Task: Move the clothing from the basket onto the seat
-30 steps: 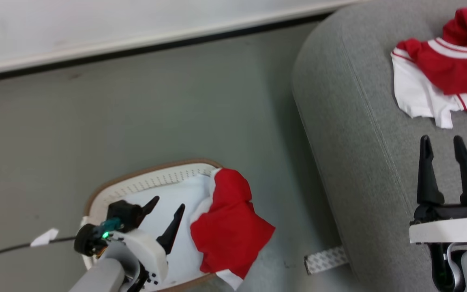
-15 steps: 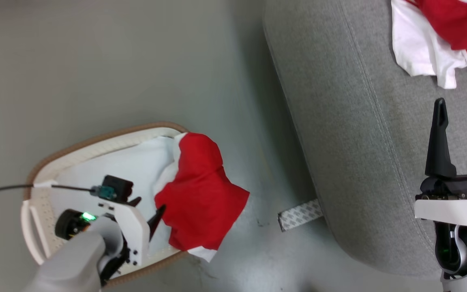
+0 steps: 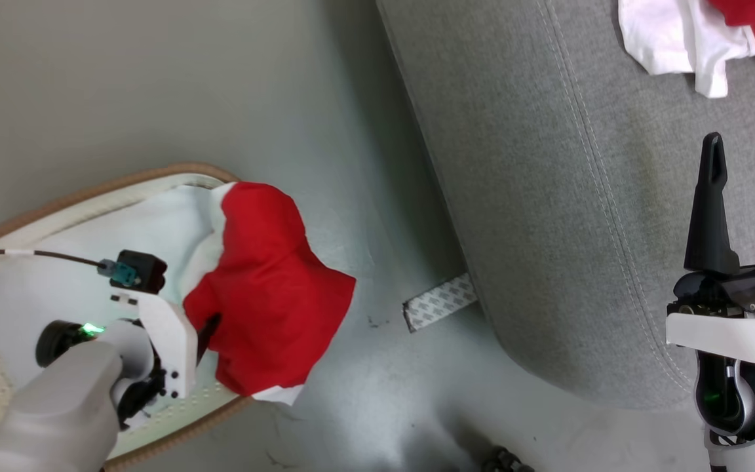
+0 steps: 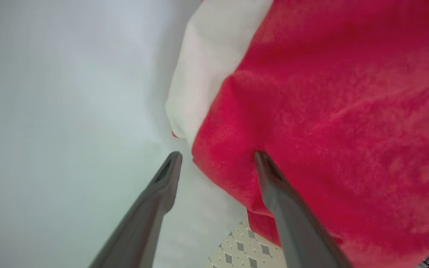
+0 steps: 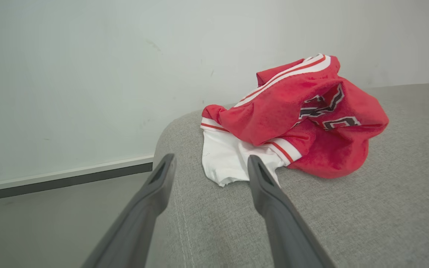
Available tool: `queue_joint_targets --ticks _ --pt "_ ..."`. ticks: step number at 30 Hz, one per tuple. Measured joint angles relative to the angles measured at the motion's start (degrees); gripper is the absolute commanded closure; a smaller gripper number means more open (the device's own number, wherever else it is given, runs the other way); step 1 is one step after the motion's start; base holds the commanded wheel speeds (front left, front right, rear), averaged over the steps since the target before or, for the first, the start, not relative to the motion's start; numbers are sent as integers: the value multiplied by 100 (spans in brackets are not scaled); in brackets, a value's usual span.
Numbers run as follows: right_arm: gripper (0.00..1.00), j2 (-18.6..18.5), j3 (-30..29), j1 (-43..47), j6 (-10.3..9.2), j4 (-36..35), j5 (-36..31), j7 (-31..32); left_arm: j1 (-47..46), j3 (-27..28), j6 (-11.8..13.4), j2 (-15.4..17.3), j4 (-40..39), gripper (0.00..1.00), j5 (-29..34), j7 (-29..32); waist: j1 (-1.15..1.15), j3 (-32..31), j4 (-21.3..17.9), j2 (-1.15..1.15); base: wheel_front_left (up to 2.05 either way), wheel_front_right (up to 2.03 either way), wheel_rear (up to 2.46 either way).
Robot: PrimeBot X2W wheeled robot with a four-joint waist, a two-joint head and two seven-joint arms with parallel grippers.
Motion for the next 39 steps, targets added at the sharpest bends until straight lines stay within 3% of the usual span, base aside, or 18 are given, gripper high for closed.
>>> queue_joint_targets --ticks 9,10,11,24,39 --pt "0 1 120 -9 0 -152 159 1 -216 -341 0 135 27 0 -347 158 0 287 -239 0 0 0 0" --pt "0 1 120 -9 0 -159 167 1 -229 -393 0 138 9 24 -364 166 0 301 -249 0 0 0 0" --pt "0 1 120 -9 0 -171 182 1 -240 -461 0 145 -18 99 -378 168 0 311 -256 0 0 0 0" --pt "0 3 87 -31 0 -132 185 1 -356 -955 0 226 -290 100 -738 -100 0 153 -180 0 0 0 0" --pt "0 12 -145 99 0 149 -296 1 58 -1200 0 -391 -688 100 -702 -1308 -1 -1051 393 0 0 0 0"
